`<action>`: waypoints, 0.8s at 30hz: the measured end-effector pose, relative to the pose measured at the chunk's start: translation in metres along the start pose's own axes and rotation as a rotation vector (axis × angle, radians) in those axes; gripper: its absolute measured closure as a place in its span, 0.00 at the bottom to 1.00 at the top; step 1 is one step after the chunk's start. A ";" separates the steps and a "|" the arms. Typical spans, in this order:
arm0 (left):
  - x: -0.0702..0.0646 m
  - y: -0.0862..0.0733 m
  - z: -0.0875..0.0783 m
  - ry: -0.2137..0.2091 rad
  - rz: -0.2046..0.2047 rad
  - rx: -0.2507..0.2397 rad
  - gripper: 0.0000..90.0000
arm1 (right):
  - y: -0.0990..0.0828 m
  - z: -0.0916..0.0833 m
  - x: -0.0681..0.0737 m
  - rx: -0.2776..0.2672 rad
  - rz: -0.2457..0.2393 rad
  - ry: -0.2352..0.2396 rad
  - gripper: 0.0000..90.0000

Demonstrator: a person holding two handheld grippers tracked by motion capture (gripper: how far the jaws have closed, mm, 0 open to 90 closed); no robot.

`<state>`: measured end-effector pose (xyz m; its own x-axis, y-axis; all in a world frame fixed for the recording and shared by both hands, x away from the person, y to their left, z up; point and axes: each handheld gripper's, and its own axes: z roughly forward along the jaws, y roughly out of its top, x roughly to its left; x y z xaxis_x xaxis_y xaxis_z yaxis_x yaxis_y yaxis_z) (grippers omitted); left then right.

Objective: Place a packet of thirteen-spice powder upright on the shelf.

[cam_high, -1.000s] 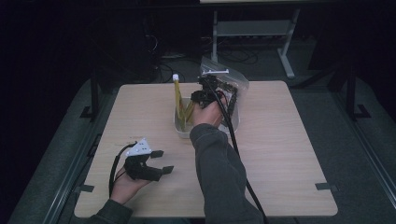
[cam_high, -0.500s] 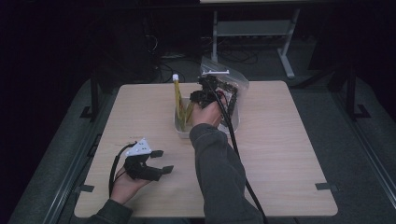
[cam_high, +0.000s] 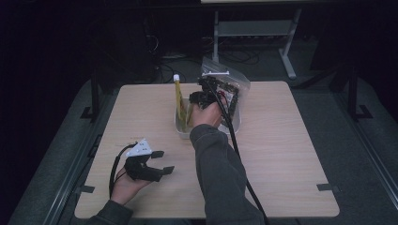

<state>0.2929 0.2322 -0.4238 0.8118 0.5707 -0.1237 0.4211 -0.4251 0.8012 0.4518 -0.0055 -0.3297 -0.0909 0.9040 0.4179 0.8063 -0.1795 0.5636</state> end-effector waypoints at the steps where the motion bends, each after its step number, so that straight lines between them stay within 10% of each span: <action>1: 0.000 0.000 0.000 0.000 0.000 0.001 0.27 | 0.000 0.000 0.000 0.001 0.000 0.002 0.69; 24: 0.000 -0.001 0.000 0.001 -0.001 -0.003 0.27 | -0.001 0.004 0.002 0.013 -0.023 0.030 0.66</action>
<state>0.2931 0.2326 -0.4243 0.8110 0.5719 -0.1236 0.4205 -0.4227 0.8028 0.4532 -0.0016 -0.3328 -0.1262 0.8959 0.4260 0.8114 -0.1538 0.5639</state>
